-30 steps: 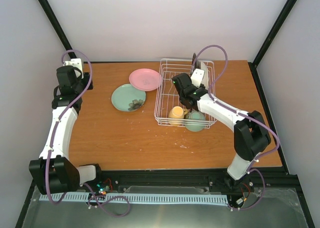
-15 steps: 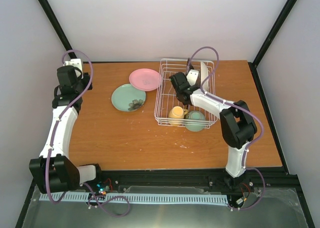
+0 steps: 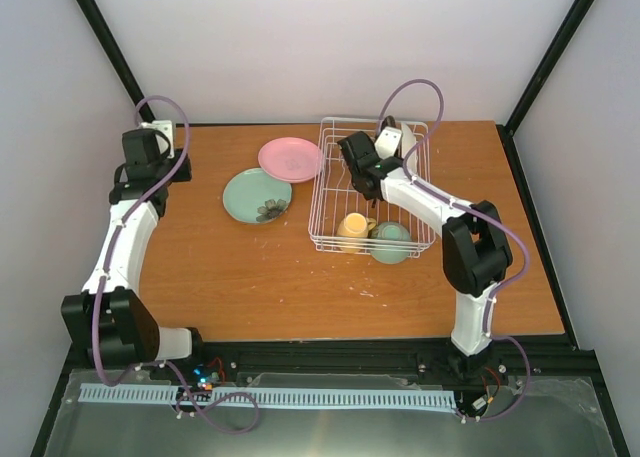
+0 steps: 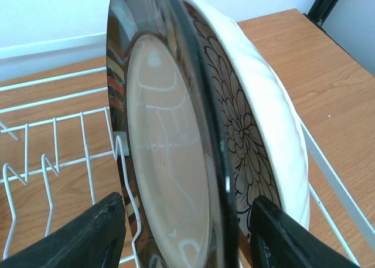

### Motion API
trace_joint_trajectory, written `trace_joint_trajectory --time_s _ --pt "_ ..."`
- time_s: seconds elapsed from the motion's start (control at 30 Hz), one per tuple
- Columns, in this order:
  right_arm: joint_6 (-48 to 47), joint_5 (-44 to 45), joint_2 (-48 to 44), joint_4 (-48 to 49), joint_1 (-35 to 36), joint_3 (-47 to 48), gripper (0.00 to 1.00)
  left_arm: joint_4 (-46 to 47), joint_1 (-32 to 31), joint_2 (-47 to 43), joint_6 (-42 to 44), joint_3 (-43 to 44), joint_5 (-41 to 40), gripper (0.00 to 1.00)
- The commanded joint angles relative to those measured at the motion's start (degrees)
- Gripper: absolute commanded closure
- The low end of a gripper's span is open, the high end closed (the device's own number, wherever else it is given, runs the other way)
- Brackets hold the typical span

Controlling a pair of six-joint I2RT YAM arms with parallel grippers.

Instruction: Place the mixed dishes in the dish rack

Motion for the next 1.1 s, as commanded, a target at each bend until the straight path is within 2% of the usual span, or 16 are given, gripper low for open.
trace_joint_trajectory --time_s 0.0,0.33,0.57,0.77,1.07 --pt "1.6 3.3 -3.8 -1.5 0.2 0.7 0.42 -1.4 -0.1 2.4 -1.5 3.2 6.5 0.57" --pt "-2.0 5.4 -17.9 5.5 0.2 -8.1 0.41 -2.1 -0.2 14.9 -4.7 7.6 24.9 0.58" --pt "-9.7 6.7 -33.5 18.3 0.2 -18.4 0.36 -2.9 -1.4 28.1 -5.4 14.6 30.7 0.59" --pt "-12.8 6.3 -37.5 19.4 0.1 -20.5 0.36 -5.9 -4.7 39.6 -5.9 26.1 34.0 0.61" --pt "-13.1 4.7 -38.7 20.0 -0.7 -22.1 0.36 -17.8 -7.7 54.9 -5.5 48.8 34.3 0.51"
